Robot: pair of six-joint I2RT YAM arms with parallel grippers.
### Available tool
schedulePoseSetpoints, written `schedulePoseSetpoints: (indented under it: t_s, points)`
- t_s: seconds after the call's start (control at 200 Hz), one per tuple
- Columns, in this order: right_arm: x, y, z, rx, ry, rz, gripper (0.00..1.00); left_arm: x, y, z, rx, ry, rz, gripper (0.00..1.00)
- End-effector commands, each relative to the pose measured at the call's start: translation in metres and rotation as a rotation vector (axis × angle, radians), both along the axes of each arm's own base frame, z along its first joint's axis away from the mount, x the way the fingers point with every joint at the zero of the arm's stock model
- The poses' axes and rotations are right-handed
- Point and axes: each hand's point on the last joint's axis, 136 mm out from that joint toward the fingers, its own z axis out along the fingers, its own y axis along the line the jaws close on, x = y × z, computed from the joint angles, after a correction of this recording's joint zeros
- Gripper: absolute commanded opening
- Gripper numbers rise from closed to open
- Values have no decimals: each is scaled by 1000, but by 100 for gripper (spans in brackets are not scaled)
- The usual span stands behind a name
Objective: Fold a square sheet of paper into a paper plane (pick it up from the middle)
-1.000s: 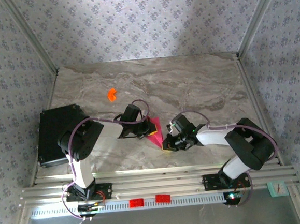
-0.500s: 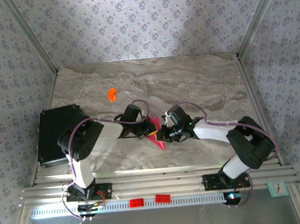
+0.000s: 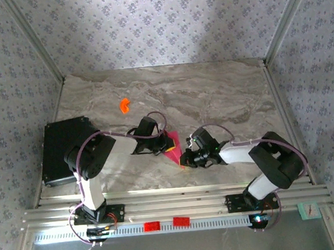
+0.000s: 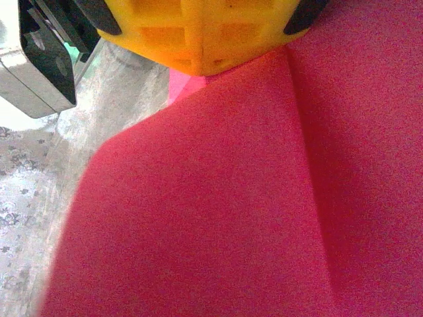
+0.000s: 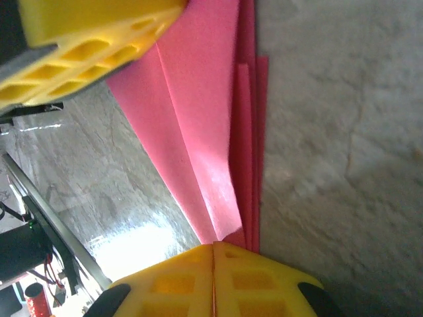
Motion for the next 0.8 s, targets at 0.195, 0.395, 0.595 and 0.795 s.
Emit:
schedulePoseSetpoints:
  t_s: [0.195, 0.395, 0.595, 0.795]
  points:
    - [-43, -34, -13, -130, 116, 8, 8, -13, 30, -46, 165, 100, 60, 6]
    - [-17, -20, 39, -17, 4, -24, 6, -14, 29, -44, 159, 98, 60, 6]
    - [18, 5, 55, 26, -24, -17, 6, -14, 28, -44, 154, 97, 59, 6]
    - [42, 25, 37, -13, -2, -8, 6, -14, 27, -43, 150, 97, 56, 6]
